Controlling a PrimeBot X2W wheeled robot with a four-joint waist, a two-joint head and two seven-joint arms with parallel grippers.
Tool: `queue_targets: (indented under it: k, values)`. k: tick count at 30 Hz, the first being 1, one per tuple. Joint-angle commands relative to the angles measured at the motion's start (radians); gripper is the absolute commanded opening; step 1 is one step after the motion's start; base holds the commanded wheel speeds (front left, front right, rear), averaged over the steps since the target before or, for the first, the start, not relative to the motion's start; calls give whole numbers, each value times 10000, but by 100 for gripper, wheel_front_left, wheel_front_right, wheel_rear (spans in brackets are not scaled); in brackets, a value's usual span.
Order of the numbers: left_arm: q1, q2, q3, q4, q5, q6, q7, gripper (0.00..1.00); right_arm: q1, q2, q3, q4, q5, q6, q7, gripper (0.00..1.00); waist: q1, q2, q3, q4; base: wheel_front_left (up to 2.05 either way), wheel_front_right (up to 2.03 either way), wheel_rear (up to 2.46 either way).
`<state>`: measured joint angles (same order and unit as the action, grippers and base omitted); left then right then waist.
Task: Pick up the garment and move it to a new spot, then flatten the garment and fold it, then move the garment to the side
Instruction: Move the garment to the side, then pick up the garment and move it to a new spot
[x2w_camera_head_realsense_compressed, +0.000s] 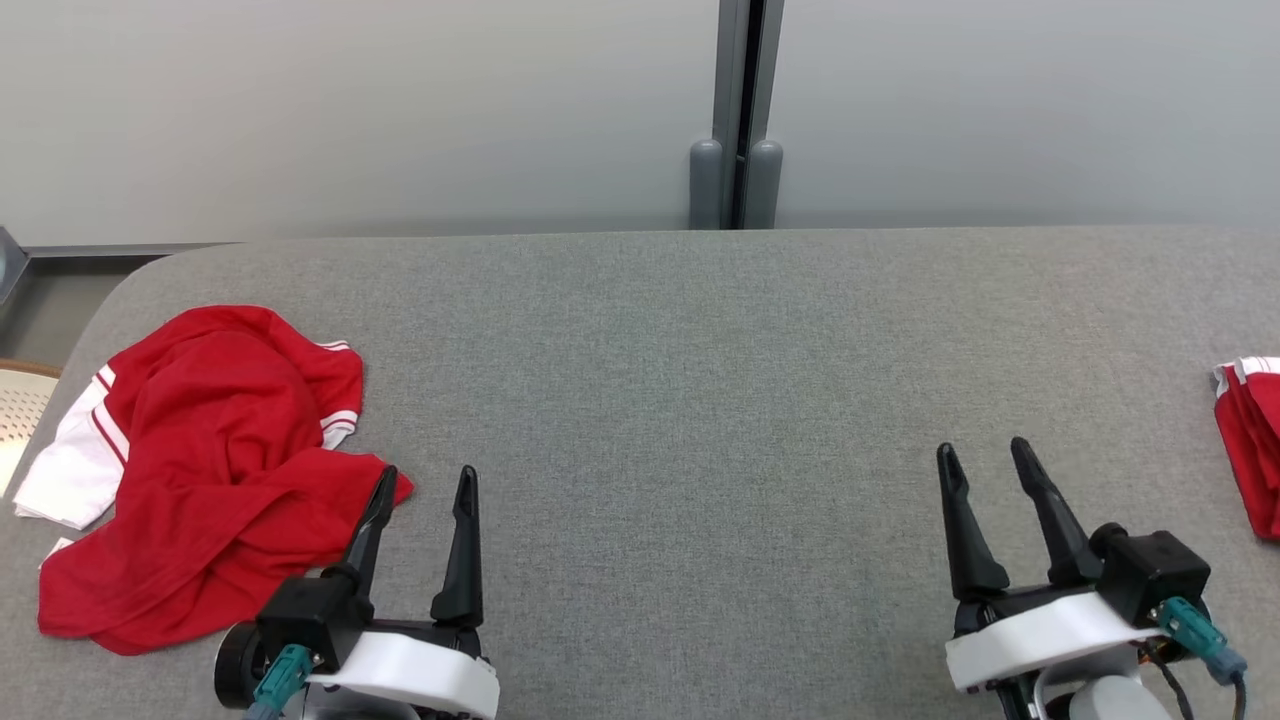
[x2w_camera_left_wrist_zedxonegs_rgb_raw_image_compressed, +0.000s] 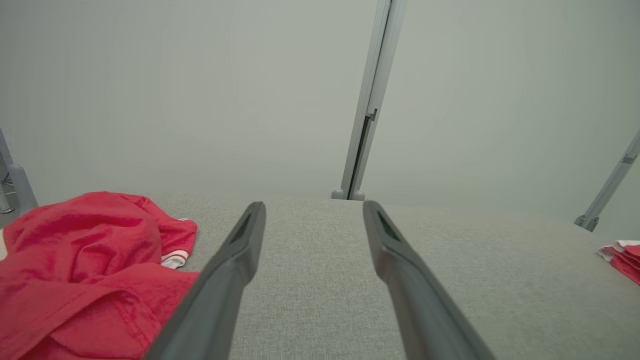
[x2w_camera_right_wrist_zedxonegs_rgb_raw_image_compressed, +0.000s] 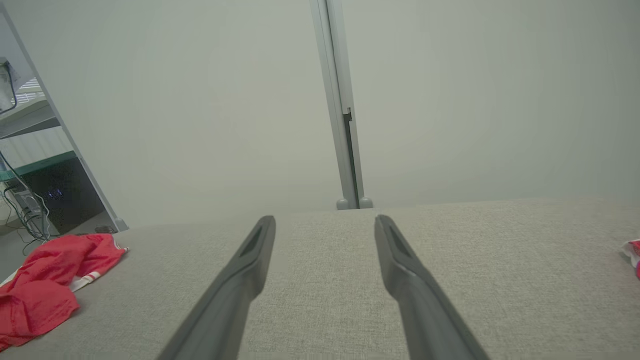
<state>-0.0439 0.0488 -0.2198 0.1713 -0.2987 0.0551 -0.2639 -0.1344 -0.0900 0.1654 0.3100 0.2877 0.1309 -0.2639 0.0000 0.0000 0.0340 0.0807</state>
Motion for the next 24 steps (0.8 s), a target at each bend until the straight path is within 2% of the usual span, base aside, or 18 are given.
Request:
queue_targets:
  k: [1,24]
  values:
    - [126,35,93,22,103,-15,-6,100,201,30,31,-53,-114,-3,-6,100,0,0,-63,18,0,0,0]
    - [298,37,145,32,180,-20,-4,100,459,342,-47,-82,-362,-3,-6,100,0,0,-88,-33,0,0,0]
